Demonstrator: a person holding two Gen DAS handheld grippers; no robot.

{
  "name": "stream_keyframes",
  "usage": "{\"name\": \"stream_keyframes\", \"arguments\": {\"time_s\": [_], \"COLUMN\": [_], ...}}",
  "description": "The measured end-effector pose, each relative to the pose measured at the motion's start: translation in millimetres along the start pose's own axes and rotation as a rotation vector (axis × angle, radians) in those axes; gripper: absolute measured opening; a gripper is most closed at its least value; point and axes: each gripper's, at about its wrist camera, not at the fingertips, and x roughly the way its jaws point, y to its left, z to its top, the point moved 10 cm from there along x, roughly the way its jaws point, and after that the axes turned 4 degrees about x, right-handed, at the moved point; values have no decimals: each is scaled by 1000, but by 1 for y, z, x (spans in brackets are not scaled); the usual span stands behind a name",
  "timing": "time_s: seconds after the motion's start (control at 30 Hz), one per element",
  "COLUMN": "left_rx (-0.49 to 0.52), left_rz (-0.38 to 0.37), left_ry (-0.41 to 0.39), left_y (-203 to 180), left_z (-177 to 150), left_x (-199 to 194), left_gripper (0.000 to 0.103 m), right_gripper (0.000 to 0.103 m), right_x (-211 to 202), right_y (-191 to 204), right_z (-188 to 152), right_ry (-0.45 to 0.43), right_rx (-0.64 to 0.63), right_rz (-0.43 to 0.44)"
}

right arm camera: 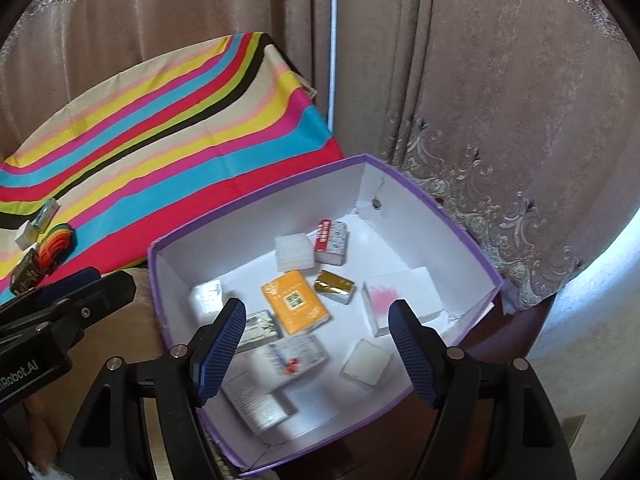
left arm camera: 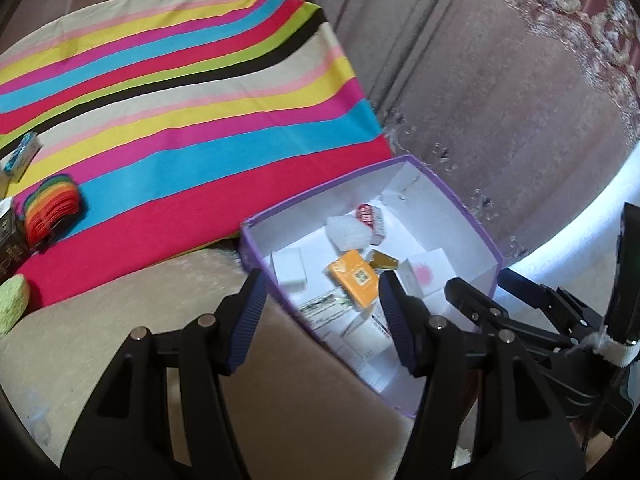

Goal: Organize objects
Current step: 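Move both tools back over the cloth toward the sponge and strap bundle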

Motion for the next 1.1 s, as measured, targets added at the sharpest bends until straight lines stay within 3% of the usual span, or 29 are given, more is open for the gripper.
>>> {"name": "stream_keyframes", "arguments": {"time_s": [0.57,0.77,1.1], "left_rx": [-252,-359,-487], "left_rz": [160,261,367], "left_ry": [-73,-119,-90], "left_y": [115,168,232], "left_z": [-27,-44,-68], "left_x": [-71,-106,-129], "left_gripper": [63,73,86], "right_gripper": [78,79,83], "right_x": [-9,-9,-10], "right_y": [94,125,152], "right_z": [-18,-31,-34], "right_ry": [30,46,42], "right_rx": [-175,-241,-273], "right_rz": [126,170,202]}}
